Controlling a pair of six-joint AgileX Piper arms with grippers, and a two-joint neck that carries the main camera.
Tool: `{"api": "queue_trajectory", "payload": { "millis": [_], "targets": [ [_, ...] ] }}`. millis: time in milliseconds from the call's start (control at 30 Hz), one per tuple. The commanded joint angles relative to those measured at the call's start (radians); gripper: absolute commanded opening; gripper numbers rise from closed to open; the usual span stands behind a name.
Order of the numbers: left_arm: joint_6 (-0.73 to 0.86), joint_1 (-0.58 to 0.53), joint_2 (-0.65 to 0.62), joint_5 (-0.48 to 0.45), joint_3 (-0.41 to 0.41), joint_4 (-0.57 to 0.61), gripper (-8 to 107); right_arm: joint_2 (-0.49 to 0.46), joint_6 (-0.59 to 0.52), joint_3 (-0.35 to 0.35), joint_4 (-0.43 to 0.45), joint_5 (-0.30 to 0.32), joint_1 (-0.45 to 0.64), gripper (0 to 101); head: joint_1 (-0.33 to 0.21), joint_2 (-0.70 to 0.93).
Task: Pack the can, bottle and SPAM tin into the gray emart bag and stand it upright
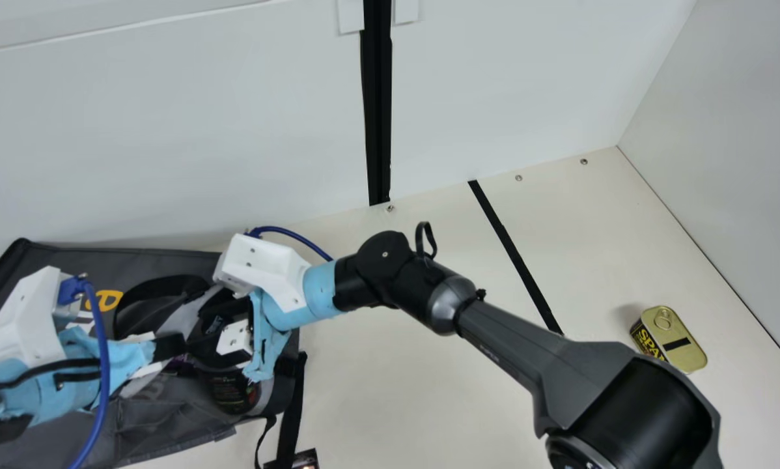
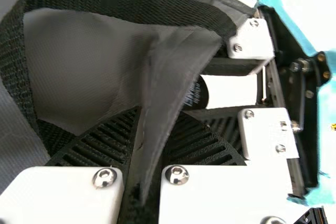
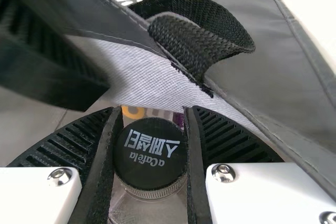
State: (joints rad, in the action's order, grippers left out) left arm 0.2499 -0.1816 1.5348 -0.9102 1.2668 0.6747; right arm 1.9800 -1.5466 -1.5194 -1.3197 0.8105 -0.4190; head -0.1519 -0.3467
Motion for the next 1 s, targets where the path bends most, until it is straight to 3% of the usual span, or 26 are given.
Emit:
{"api": "queue_trajectory", "payload": {
  "millis": [0,267,567,967],
  "targets": [
    [0.000,0.000,0.000,0.000,0.000,0.000,-8,0.011,0.016,-0.018,0.013,-0.005,-0.004,0,-0.023,-0.002],
    [0.000,0.000,0.000,0.008,0.000,0.000,-8,0.046,0.058,-0.072,0.052,-0.022,-0.026,0,-0.023,-0.002],
    [0.000,0.000,0.000,0.010,0.000,0.000,-8,0.044,0.056,-0.060,0.065,-0.029,-0.039,0,-0.023,-0.002],
    [0.000,0.000,0.000,0.010,0.000,0.000,-8,0.024,0.047,-0.036,0.080,-0.016,-0.034,40,-0.023,-0.002]
  ]
}}
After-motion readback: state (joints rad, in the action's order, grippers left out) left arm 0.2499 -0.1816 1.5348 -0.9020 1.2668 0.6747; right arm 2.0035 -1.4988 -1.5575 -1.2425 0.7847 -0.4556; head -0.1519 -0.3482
